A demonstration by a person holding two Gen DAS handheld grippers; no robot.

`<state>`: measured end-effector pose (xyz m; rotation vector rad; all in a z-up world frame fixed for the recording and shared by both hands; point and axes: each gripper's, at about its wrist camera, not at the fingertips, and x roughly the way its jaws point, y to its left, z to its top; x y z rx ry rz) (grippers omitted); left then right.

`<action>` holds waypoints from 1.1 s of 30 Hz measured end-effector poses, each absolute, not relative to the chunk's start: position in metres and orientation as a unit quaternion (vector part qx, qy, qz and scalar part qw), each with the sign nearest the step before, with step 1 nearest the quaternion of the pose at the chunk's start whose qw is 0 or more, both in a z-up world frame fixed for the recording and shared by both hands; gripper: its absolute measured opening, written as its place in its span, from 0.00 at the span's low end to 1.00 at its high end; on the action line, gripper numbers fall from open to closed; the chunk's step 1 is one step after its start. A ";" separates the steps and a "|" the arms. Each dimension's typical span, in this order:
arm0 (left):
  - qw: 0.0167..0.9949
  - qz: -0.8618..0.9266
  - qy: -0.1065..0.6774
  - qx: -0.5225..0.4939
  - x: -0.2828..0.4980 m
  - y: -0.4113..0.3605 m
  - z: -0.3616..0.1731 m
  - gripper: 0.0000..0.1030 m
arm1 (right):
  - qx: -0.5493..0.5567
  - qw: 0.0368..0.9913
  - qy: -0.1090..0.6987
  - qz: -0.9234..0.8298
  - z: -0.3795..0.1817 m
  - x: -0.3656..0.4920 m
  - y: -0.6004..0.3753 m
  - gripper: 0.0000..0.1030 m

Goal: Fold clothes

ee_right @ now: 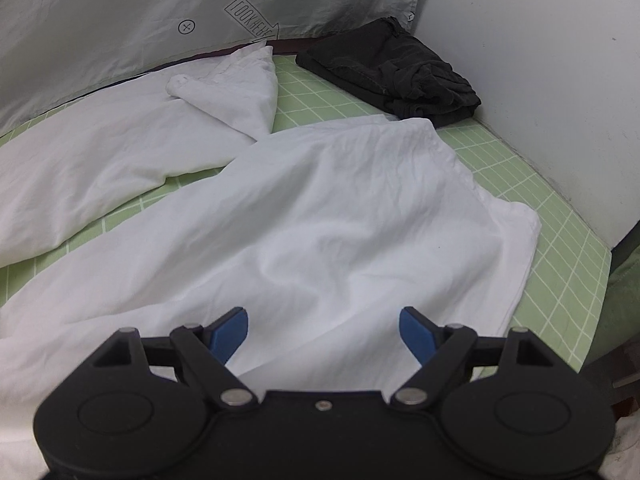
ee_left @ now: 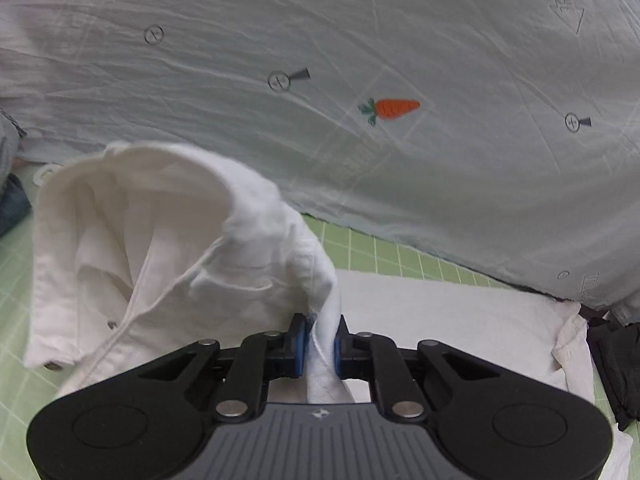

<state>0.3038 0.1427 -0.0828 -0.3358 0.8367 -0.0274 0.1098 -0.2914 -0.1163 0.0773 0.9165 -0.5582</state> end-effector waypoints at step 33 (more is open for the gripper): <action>0.909 -0.016 0.384 -0.162 0.239 0.200 -0.090 0.22 | 0.049 0.845 0.460 -0.269 -0.134 0.111 -0.288 0.96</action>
